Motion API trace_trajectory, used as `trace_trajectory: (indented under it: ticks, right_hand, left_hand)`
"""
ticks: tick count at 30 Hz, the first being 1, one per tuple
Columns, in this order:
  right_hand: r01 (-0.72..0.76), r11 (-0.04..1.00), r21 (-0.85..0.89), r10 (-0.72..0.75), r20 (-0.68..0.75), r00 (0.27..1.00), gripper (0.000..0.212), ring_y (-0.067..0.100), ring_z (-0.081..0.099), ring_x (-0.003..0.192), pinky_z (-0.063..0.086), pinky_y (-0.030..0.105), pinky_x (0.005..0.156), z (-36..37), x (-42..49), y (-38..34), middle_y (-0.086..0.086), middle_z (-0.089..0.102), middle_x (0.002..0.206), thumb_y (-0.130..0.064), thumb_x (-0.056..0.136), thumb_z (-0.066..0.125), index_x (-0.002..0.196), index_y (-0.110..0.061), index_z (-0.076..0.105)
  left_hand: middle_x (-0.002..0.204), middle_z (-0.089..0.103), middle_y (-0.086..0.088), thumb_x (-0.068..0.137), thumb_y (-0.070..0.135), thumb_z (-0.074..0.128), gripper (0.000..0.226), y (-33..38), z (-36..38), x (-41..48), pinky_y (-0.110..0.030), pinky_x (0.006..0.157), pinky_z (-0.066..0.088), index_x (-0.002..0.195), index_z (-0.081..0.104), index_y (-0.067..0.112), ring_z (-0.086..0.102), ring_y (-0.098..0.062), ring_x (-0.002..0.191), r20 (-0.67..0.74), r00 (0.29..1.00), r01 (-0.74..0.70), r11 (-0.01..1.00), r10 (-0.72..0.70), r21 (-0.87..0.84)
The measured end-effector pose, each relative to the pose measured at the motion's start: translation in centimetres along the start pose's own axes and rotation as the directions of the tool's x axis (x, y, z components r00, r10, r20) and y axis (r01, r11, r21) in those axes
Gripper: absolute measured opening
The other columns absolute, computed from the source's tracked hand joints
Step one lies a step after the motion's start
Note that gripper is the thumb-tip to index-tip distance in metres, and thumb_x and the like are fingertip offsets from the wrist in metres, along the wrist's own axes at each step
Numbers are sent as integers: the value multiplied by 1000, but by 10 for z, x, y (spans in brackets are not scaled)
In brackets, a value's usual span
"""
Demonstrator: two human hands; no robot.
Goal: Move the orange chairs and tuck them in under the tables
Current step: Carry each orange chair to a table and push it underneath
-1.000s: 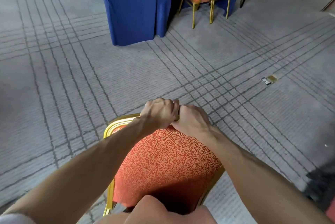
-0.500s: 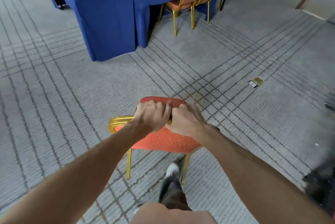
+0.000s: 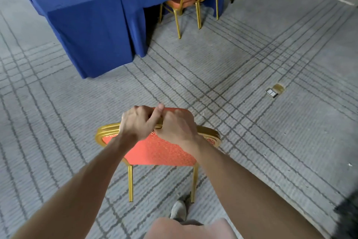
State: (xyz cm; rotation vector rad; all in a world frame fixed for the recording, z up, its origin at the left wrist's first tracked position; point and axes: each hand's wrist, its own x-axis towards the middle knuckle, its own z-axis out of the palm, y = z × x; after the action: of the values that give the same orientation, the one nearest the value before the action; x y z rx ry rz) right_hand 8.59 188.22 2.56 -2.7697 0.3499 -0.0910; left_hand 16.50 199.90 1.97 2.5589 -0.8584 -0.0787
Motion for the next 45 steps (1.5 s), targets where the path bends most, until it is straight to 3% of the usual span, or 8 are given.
trace_trajectory:
  ticks: [4, 11, 17, 23, 30, 34, 37, 45]
  right_hand:
    - [63, 997, 49, -62, -14, 998, 22, 28, 66, 73, 46, 33, 63, -10, 34, 19, 4, 71, 79, -42, 88, 56, 87, -21, 63]
    - [57, 993, 103, -55, -17, 998, 21, 23, 61, 63, 38, 30, 59, -25, 112, 50, -4, 60, 63, -43, 85, 58, 79, -22, 58]
    - [34, 989, 142, -34, -1, 999, 27, 28, 65, 78, 42, 30, 65, -47, 193, 76, 7, 71, 81, -46, 84, 61, 76, -21, 56]
    - [-81, 983, 164, 73, 54, 996, 44, 29, 65, 96, 37, 30, 71, -60, 310, 105, 9, 71, 100, -57, 85, 58, 97, -16, 68]
    - [-107, 977, 183, 65, 224, 972, 42, 29, 68, 91, 53, 35, 72, -74, 415, 147, 11, 72, 93, -53, 77, 67, 95, -16, 66]
    - [-123, 977, 173, 72, 278, 958, 31, 27, 70, 89, 50, 31, 65, -86, 452, 173, 9, 73, 90, -44, 78, 70, 93, -17, 69]
    - [-90, 988, 126, 60, 225, 973, 31, 29, 69, 93, 48, 29, 67, -99, 482, 181, 9, 73, 93, -45, 80, 67, 96, -18, 68]
    - [104, 993, -64, -100, 57, 993, 31, 31, 68, 80, 42, 30, 63, -142, 562, 203, 9, 71, 84, -44, 83, 63, 87, -14, 66]
  left_hand:
    - [47, 50, 2, 77, 87, 5, 82, 0, -3, 38, -31, 52, 27, 50, 43, 20, 50, -18, 51, 42, 993, -111, 993, 112, -42]
    - [50, 53, 6, 81, 84, 10, 86, 7, 0, 120, -29, 53, 29, 58, 58, 17, 48, -10, 52, -48, 995, -83, 997, 83, -1]
    - [56, 58, -5, 96, 70, 27, 72, 6, 4, 209, -33, 58, 32, 53, 49, 17, 56, -29, 60, -122, 991, -52, 996, 60, 68]
    - [71, 65, -14, 97, 61, 28, 64, -4, 11, 327, -36, 64, 38, 60, 58, 18, 62, -38, 76, -177, 982, -48, 994, 65, 97]
    - [73, 67, -12, 100, 53, 32, 58, -6, 13, 440, -36, 62, 40, 64, 58, 16, 63, -33, 79, -18, 995, -95, 994, 96, 48]
    - [67, 64, -8, 99, 52, 31, 59, 4, 18, 487, -37, 61, 46, 65, 59, 12, 63, -31, 74, 54, 992, -112, 993, 111, 20]
    - [60, 55, 0, 100, 49, 32, 58, 11, 11, 522, -38, 61, 47, 60, 55, 14, 63, -28, 71, 62, 989, -130, 991, 131, -15]
    - [66, 64, -10, 98, 52, 34, 59, 15, 0, 607, -33, 60, 31, 53, 44, 15, 61, -32, 71, -110, 990, -93, 995, 91, -16]
